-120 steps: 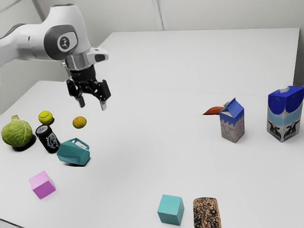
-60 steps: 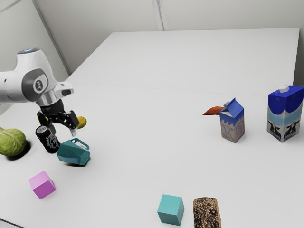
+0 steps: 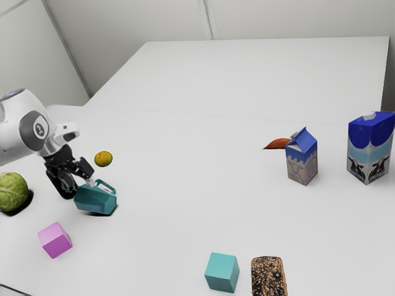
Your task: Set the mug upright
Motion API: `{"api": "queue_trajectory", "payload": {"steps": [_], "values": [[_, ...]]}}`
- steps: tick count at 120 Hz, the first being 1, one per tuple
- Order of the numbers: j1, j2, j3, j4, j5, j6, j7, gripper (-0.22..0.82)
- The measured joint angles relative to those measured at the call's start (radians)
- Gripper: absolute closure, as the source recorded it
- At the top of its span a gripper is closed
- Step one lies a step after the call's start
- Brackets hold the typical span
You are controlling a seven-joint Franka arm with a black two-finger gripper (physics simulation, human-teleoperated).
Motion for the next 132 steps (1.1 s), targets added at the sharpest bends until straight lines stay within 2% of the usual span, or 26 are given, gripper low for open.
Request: {"api": "queue_trajectory", "payload": {"steps": [70, 132], "values": [[0.041, 0.06, -0.001, -0.015, -0.1, 0.064, 0.247, 0.0], [0.034, 0.047, -0.003, -0.042, -0.238, 0.053, 0.386, 0.0]]}}
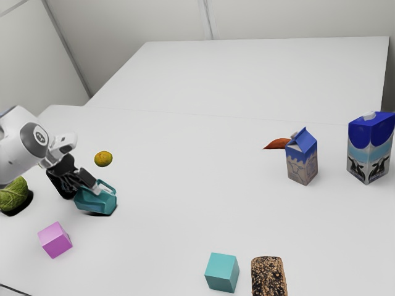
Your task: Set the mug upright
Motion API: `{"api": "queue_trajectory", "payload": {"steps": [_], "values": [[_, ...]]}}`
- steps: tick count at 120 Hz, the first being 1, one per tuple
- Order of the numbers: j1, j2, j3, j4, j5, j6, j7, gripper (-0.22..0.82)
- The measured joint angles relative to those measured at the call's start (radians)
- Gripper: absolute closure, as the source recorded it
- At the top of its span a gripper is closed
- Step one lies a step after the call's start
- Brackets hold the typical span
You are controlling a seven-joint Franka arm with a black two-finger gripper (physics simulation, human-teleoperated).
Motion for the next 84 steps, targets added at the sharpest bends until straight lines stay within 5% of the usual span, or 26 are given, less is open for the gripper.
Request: {"api": "queue_trajectory", "payload": {"steps": [31, 62, 84], "values": [[0.035, -0.001, 0.0, -0.024, -0.07, -0.035, 0.071, 0.01], [0.087, -0.016, -0.002, -0.019, -0.119, -0.074, 0.143, 0.38], [0.067, -0.034, -0.002, -0.008, -0.153, -0.099, 0.19, 0.5]]}}
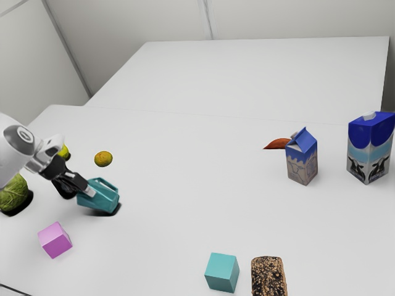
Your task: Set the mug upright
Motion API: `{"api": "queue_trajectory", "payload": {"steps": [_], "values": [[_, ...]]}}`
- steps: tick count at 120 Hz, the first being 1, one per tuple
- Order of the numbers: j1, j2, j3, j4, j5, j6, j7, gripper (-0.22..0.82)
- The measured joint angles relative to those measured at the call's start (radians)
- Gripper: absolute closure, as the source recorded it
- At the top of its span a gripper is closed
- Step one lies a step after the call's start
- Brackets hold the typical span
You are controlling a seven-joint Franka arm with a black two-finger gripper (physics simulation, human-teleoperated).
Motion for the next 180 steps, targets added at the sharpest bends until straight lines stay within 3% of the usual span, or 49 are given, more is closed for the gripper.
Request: {"api": "queue_trajectory", "payload": {"steps": [44, 61, 93, 135, 180], "values": [[-0.016, -0.023, -0.002, 0.037, -0.039, -0.048, 0.063, 0.74], [-0.034, -0.027, -0.011, 0.051, -0.034, -0.061, 0.079, 0.77], [-0.054, -0.028, -0.105, 0.082, 0.078, -0.043, 0.083, 0.78], [-0.041, -0.081, -0.258, 0.02, 0.256, 0.153, 0.069, 0.79], [-0.036, -0.116, -0.302, -0.078, 0.271, 0.364, 0.091, 0.79]]}}
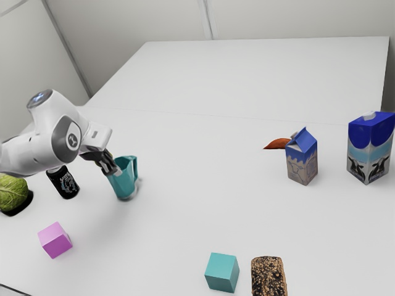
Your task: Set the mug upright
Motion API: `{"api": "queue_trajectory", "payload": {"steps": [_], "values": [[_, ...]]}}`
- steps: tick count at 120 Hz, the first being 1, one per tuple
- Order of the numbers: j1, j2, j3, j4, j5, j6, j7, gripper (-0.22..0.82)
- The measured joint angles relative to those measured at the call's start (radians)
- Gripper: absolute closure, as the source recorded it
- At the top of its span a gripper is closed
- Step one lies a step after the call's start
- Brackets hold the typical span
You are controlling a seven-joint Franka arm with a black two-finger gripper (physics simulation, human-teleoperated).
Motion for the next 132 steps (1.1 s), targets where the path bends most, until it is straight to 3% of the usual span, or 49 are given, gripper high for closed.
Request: {"api": "queue_trajectory", "payload": {"steps": [40, 51, 73, 98, 126, 132], "values": [[0.0, -0.003, -0.005, -0.009, -0.002, 0.039, 0.012, 0.76], [0.0, -0.006, -0.006, -0.01, -0.004, 0.038, 0.014, 0.68], [0.0, -0.02, -0.006, -0.008, -0.007, 0.022, 0.012, 0.42], [0.014, -0.019, -0.007, 0.152, 0.059, -0.202, -0.112, 0.16], [-0.004, 0.034, -0.036, 0.409, 0.183, -0.486, -0.402, 0.05], [-0.044, 0.037, -0.01, 0.456, 0.196, -0.54, -0.452, 0.04]]}}
